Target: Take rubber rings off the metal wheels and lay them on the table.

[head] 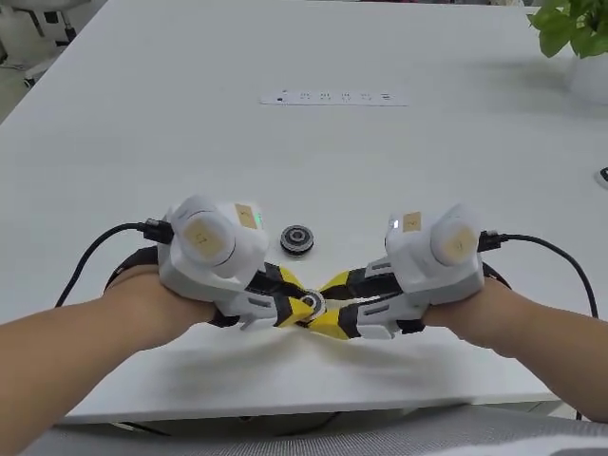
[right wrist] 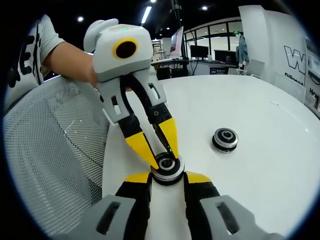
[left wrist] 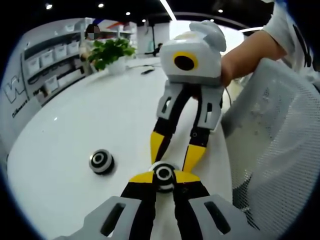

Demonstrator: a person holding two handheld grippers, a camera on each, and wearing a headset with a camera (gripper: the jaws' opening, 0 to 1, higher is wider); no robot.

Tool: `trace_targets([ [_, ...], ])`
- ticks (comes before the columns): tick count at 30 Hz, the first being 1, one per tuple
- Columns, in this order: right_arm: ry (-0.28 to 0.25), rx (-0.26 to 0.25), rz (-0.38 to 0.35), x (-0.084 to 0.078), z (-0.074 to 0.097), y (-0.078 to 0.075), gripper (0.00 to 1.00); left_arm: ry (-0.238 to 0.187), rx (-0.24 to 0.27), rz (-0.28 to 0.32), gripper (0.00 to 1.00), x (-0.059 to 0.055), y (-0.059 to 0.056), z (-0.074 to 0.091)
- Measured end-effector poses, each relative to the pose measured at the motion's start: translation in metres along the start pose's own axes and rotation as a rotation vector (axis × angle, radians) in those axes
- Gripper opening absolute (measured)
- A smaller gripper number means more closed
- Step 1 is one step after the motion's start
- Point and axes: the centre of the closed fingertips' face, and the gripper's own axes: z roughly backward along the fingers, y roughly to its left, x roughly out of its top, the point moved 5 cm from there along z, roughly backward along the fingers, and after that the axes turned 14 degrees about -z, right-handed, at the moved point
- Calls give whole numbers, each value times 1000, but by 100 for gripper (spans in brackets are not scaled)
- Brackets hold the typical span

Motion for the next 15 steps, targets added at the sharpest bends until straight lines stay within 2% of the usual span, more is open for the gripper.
trace_targets([
  [15, -11, 14, -17, -2, 2, -2, 20, -4, 1, 5, 12, 0, 0, 0],
])
